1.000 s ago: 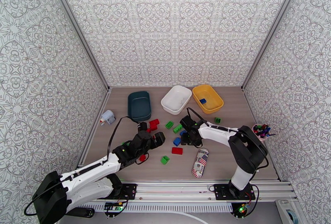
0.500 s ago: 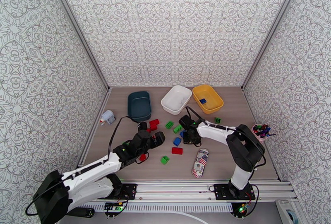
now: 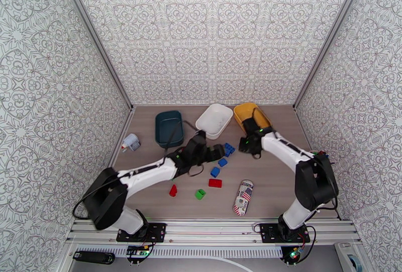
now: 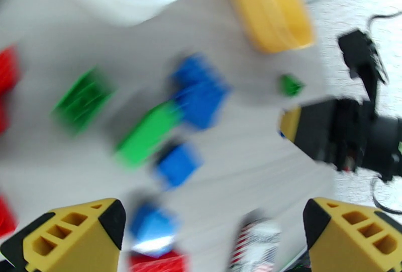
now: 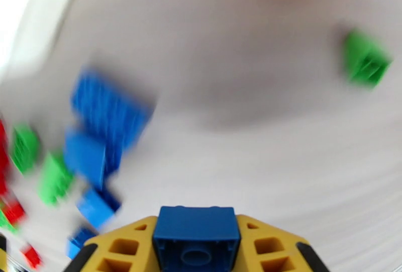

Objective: Sort the legos into containers by color

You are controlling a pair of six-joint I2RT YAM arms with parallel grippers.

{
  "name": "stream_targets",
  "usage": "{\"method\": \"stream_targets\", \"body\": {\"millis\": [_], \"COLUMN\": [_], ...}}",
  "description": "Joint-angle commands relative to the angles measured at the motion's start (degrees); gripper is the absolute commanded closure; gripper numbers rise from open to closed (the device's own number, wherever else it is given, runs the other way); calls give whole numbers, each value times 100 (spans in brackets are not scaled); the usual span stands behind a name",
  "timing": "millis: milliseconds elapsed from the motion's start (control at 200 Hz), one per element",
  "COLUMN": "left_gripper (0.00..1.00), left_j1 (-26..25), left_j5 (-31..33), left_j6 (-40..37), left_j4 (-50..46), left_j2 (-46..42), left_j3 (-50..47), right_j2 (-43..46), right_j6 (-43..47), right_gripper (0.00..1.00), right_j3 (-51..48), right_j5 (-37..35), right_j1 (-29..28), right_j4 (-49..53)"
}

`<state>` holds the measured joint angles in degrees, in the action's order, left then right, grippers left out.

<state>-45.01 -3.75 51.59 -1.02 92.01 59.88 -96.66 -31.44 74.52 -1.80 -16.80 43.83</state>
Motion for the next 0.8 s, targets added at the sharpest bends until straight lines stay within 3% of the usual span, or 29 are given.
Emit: {"method": "stream_targets", "body": {"millis": [0,100,165,400,650,790], "left_gripper": [1,1,1,1,1,1], "left_j1": [-46,-73,-87,-87,-17,56], "left_j5": [-529,-610,-583,-115,422,683], "left_j6": [-410,-501,-525,-615,-530,-439], "left_j4": [-10,-217,-257,-420,-542,-713], "left_j2": [440,683,669,0,-757,-1131], "left_j3": [867,1392,1465,812,-61,-477], "right_j2": [-247,-749,-1103,-1804,-1021,-80], "right_j6": [245,244,258,410,87,-175], "right_gripper": [66,65,59,39,35,33], "right_j3": [813,1594,2100,3406,2734,1280], "right_j5": [154,150,155,47,205,177], "right_j1": [472,799,943,1060,1030,783], "right_j4": [203,371,500,1127,1186,472]}}
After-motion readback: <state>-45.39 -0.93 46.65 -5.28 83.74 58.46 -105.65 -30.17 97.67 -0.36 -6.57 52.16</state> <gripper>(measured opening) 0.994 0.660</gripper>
